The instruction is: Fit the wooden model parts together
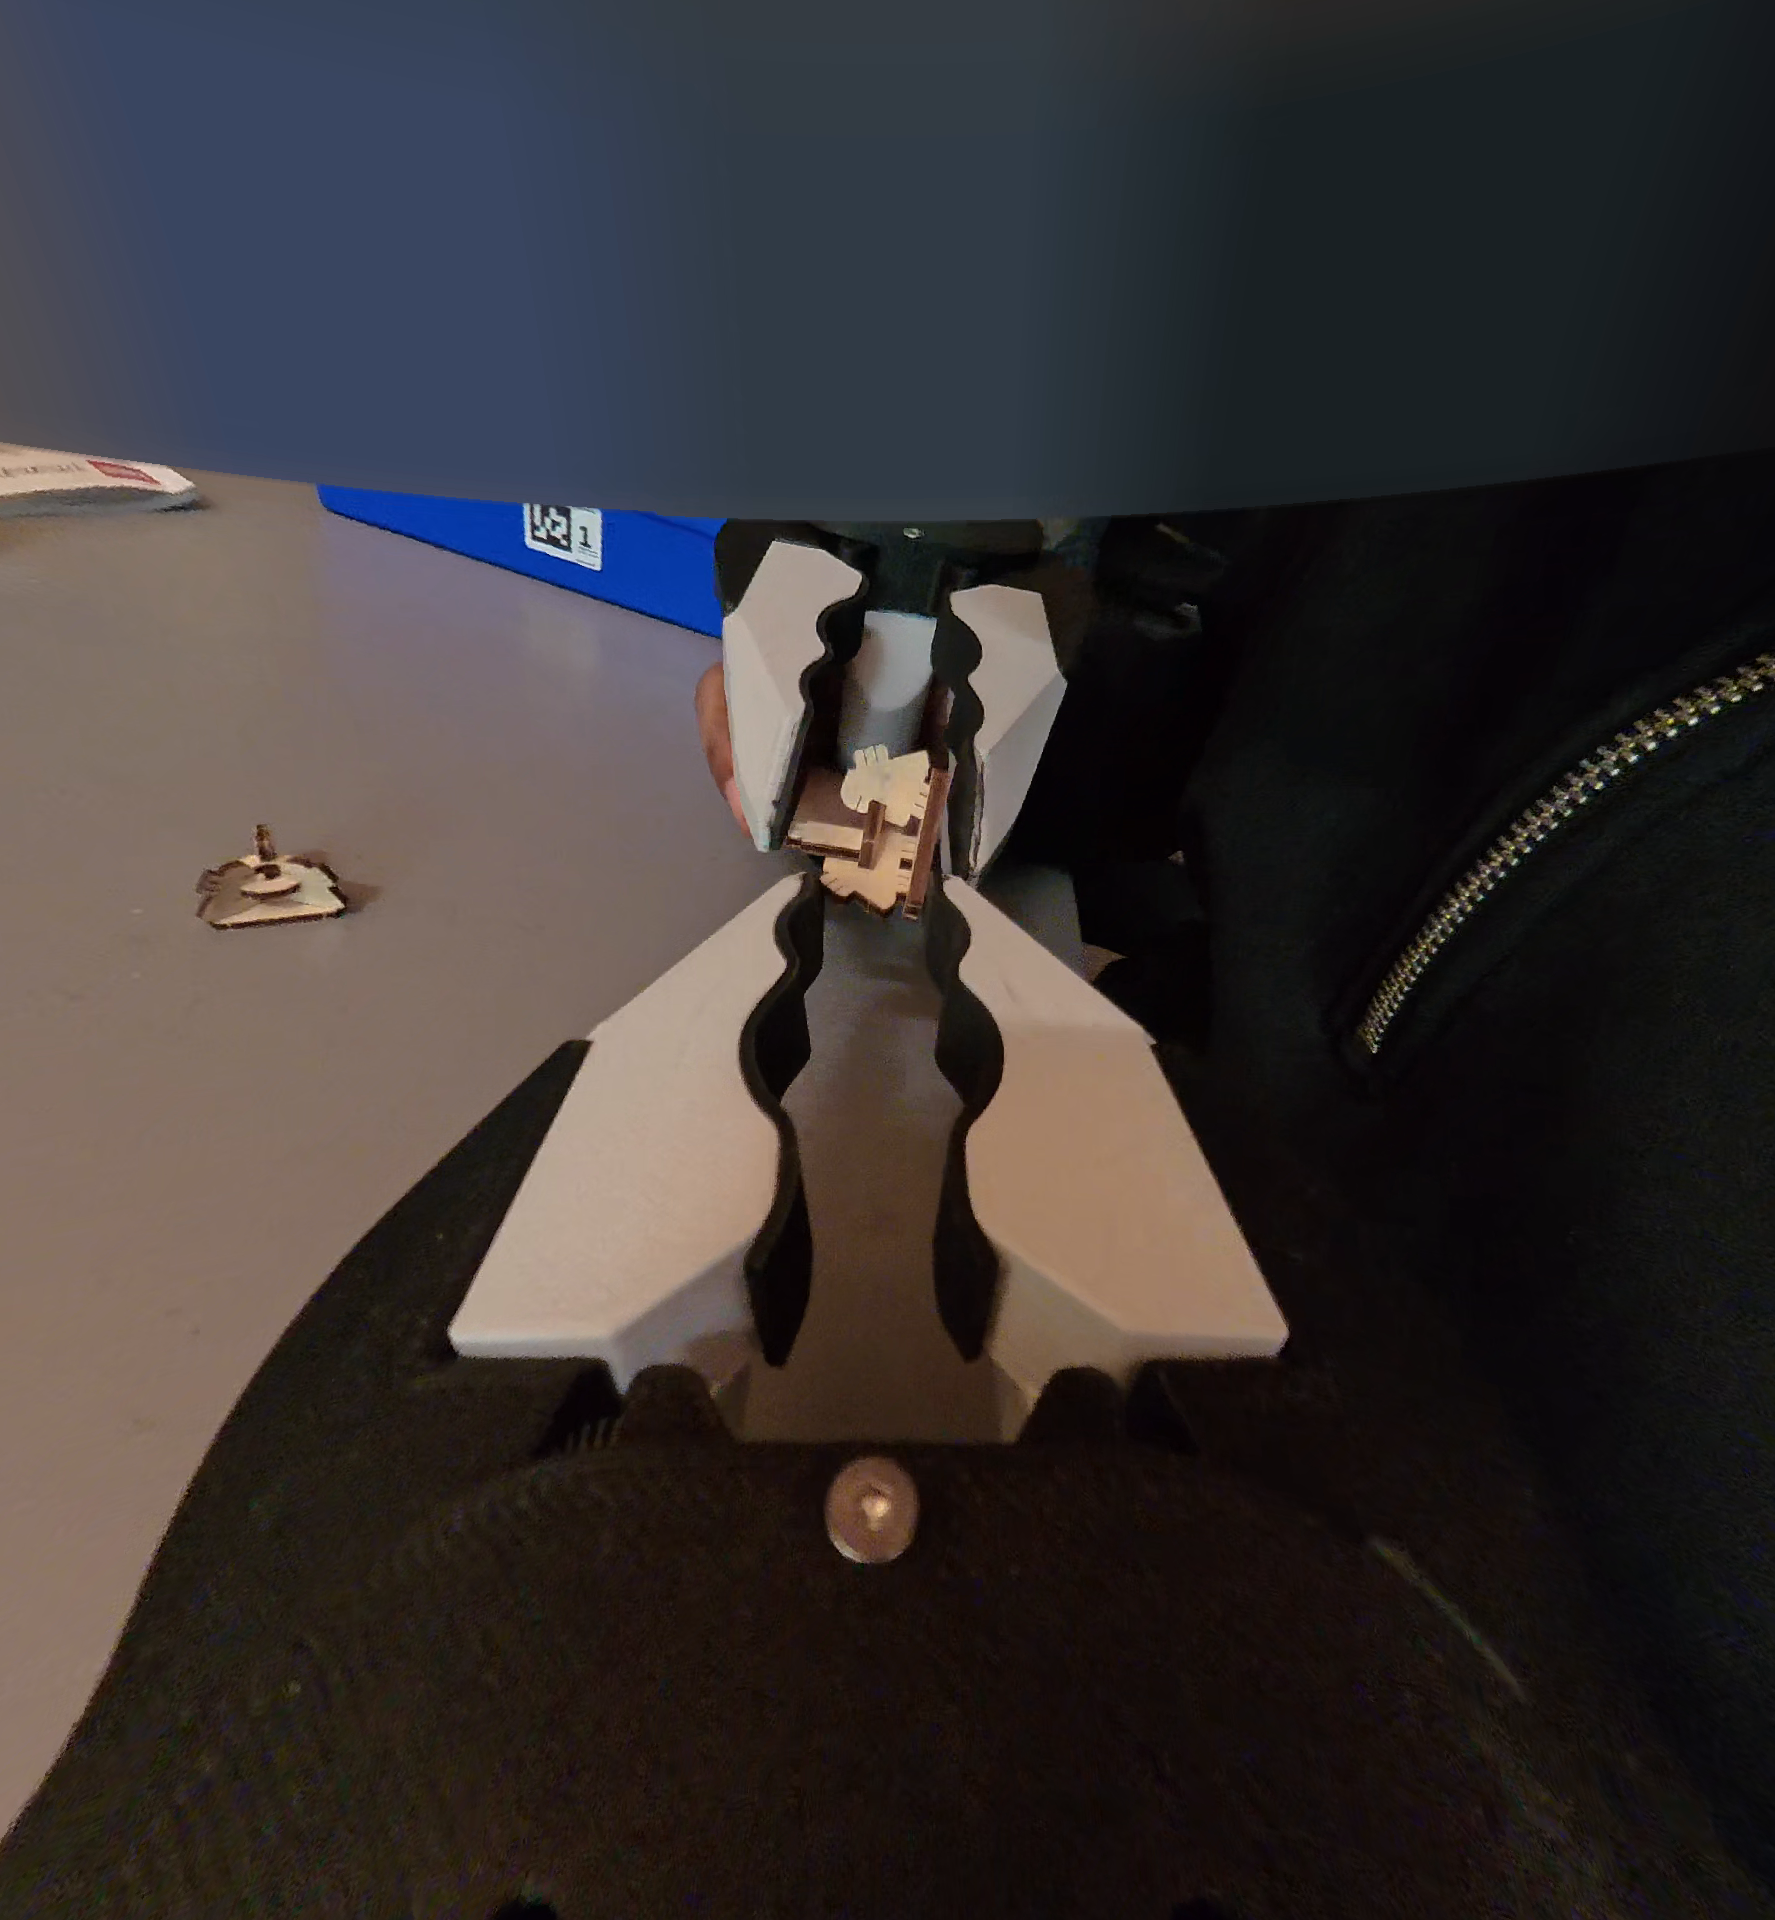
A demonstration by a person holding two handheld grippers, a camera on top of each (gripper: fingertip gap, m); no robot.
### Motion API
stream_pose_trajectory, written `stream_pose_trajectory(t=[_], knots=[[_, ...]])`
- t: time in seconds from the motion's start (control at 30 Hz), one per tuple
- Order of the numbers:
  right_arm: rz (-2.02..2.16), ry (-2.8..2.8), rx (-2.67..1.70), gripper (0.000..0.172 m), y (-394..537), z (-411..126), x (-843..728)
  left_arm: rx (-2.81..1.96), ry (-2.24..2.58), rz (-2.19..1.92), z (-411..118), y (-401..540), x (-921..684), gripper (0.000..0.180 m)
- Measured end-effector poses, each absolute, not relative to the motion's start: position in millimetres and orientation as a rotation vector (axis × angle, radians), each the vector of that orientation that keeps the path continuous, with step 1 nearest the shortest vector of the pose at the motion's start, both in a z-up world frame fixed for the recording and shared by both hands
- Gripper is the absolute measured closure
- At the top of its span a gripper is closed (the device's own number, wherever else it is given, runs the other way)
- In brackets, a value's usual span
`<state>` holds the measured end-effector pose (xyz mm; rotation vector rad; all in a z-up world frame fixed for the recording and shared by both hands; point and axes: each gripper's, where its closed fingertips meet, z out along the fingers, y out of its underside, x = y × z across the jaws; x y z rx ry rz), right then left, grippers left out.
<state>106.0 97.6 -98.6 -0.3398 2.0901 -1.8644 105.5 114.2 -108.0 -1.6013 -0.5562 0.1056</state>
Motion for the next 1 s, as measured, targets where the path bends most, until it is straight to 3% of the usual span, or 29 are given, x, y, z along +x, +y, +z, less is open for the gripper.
stream_pose_trajectory(t=[1.0], knots=[[-1.802, 2.059, -0.357, 0.145, 101.9, -102.9, 105.8, -1.627, -0.553, 0.128, -110.5, 117.5, 106.8, 0.165]])
